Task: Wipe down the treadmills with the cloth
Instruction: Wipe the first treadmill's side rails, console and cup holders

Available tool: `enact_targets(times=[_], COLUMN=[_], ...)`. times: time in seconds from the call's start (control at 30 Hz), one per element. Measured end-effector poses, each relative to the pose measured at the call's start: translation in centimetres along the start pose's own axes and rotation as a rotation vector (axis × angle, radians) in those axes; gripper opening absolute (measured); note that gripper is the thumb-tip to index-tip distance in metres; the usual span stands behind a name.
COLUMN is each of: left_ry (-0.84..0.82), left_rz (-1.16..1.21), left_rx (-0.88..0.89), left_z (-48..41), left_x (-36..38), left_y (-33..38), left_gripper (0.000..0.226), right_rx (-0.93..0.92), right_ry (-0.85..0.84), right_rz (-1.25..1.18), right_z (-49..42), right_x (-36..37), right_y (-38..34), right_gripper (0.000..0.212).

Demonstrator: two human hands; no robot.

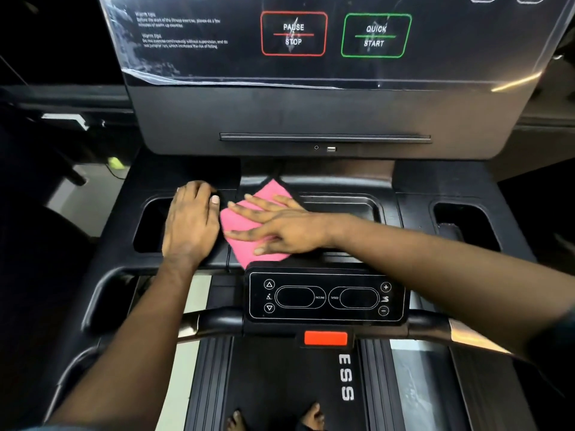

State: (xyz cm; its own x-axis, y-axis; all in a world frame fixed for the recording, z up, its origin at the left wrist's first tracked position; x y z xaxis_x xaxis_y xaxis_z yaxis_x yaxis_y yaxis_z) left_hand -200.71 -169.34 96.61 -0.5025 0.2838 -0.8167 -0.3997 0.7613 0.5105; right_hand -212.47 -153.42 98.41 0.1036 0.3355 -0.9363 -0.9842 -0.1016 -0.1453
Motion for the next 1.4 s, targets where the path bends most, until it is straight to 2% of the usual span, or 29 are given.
enact_targets(times=[0.1, 0.2, 0.27, 0.43, 0.57, 0.63, 0.83, 0.97, 1.03, 1.23, 1.4], left_ry=[0.000, -0.002, 0.000, 0.002, 0.006, 0.008, 0.004, 0.001, -0.007, -0.006, 0.021], left_rz=[0.087, 0.100, 0.103, 0.086, 0.077, 0.086, 0.094, 0.077, 0.071, 0.060, 0.050], left_rx=[0.004, -0.001, -0.009, -0.029, -0.007, 0.000, 0.023, 0.023, 0.027, 0.031, 0.035], left_z=[0.3, 0.4, 0.3, 0.3, 0.2, 0.2, 0.3, 0.3, 0.3, 0.4, 0.4], left_x=[-0.2, -0.2, -0.3, -0.3, -0.3, -0.2, -0.2, -0.2, -0.1, -0.1, -0.3], left_y=[-0.4, -0.6, -0.6, -0.6, -0.4, -0.5, -0.4, -0.5, -0.5, -0.4, 0.1], left_gripper=[0.040, 0.042, 0.043, 0.042, 0.040, 0.039, 0.040, 0.043, 0.044, 0.040, 0.025], right_rx=[0.010, -0.001, 0.063, 0.393, 0.699, 0.799, 0.669, 0.965, 1.063, 0.804, 1.031], right_ry=[0.035, 0.014, -0.003, -0.053, 0.080, 0.084, -0.070, 0.076, 0.092, -0.042, 0.001], right_rz=[-0.001, -0.056, -0.086, -0.116, -0.159, -0.163, -0.342, -0.291, -0.241, -0.360, -0.315], right_z=[-0.4, 4.1, 8.4, 17.8, 18.3, 17.5, 20.4, 17.7, 16.3, 18.8, 15.4], right_x=[0.0, 1.4, 2.7, 4.7, 4.9, 5.2, 5.7, 5.2, 4.7, 4.8, 3.7], right_y=[-0.3, 1.4, 3.5, 8.4, 9.6, 8.8, 6.1, 7.8, 8.1, 6.4, 7.5], right_gripper=[0.055, 0.056, 0.058, 0.055, 0.058, 0.056, 0.059, 0.059, 0.061, 0.058, 0.061])
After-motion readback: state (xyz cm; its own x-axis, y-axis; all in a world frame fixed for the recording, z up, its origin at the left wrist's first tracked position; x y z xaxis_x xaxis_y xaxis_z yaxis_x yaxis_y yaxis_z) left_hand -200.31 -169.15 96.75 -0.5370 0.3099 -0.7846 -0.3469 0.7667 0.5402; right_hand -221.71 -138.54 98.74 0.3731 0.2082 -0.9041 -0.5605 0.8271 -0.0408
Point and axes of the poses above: each hand's wrist, its own z-axis away from the middle knuckle, its own x-axis out of the palm, y = z × x, the point moved 4 cm from there along -z, towards the middle knuckle, and after that the axes turned 10 degrees about z, right-handed, at the moved point
